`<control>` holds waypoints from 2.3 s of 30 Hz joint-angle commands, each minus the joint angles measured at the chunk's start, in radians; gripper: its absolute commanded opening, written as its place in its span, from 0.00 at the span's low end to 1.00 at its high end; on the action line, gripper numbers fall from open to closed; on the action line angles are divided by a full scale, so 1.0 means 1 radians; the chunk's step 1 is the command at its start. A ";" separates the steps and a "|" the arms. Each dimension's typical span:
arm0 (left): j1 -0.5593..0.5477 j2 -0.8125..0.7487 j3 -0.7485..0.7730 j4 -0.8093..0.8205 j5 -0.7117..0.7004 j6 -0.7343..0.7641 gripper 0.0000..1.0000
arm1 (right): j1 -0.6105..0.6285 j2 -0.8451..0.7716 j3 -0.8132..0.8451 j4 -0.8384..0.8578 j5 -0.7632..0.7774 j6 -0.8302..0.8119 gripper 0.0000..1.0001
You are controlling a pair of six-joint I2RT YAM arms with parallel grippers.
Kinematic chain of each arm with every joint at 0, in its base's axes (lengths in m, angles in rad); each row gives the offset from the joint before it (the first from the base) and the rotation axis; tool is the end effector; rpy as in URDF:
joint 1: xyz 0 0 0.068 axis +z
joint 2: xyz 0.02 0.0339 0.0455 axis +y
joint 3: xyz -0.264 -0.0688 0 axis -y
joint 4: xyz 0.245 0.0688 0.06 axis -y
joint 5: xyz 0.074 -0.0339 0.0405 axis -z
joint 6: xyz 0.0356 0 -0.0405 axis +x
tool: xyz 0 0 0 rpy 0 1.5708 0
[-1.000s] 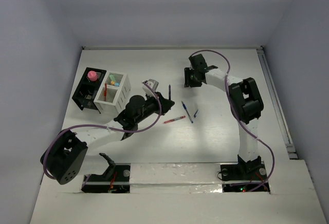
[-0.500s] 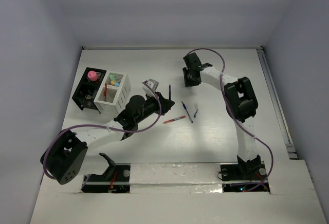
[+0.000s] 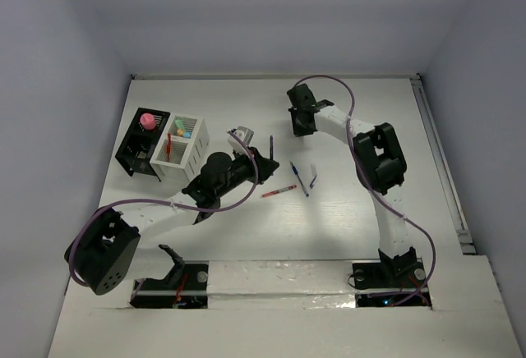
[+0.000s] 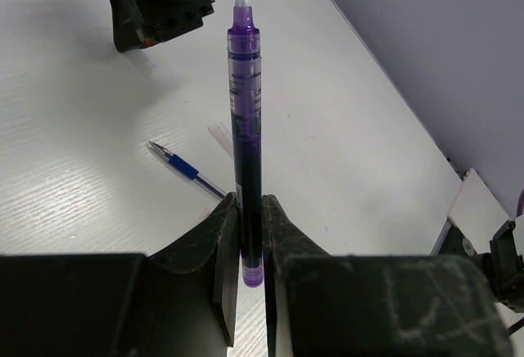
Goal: Sort the stationery into containers
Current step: Pick up the pen cap from the center of the board, then close the pen cap on the pen.
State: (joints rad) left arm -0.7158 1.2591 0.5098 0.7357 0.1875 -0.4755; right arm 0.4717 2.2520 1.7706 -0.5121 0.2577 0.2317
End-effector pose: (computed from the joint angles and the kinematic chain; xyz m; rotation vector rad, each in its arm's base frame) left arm 0.1981 -0.1810 0.2404 0.3569 1.6530 -1.0630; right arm 0.4409 0.2147 0.1675 -0.2049 2.5077 -0.0486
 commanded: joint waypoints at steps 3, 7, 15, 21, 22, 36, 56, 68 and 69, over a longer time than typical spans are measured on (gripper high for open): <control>0.006 -0.013 -0.004 0.045 0.015 0.006 0.00 | -0.002 -0.054 -0.123 0.052 -0.023 0.027 0.00; 0.006 -0.001 -0.005 0.059 0.029 -0.003 0.00 | -0.002 -0.227 -0.288 0.285 -0.089 0.098 0.00; 0.006 0.039 0.006 0.074 0.056 -0.011 0.00 | 0.008 -0.538 -0.560 0.599 -0.233 0.239 0.00; 0.006 0.079 0.015 0.094 0.095 -0.023 0.00 | 0.031 -0.725 -0.750 0.835 -0.273 0.360 0.00; 0.006 0.083 0.016 0.096 0.102 -0.025 0.00 | 0.042 -0.765 -0.769 0.866 -0.302 0.389 0.00; 0.006 0.114 0.030 0.091 0.121 -0.022 0.00 | 0.140 -0.839 -0.889 1.093 -0.322 0.442 0.00; 0.006 0.080 0.021 0.079 0.087 -0.009 0.00 | 0.160 -0.829 -0.913 1.078 -0.281 0.406 0.00; 0.006 0.079 0.019 0.080 0.090 -0.009 0.00 | 0.160 -0.809 -0.919 1.090 -0.281 0.400 0.00; 0.006 0.079 0.019 0.080 0.090 -0.009 0.00 | 0.160 -0.804 -0.918 1.093 -0.281 0.400 0.00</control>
State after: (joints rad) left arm -0.7158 1.3731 0.5098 0.7734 0.2794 -0.4953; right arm 0.6235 1.4342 0.8665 0.5087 -0.0425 0.6506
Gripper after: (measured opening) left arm 0.080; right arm 0.180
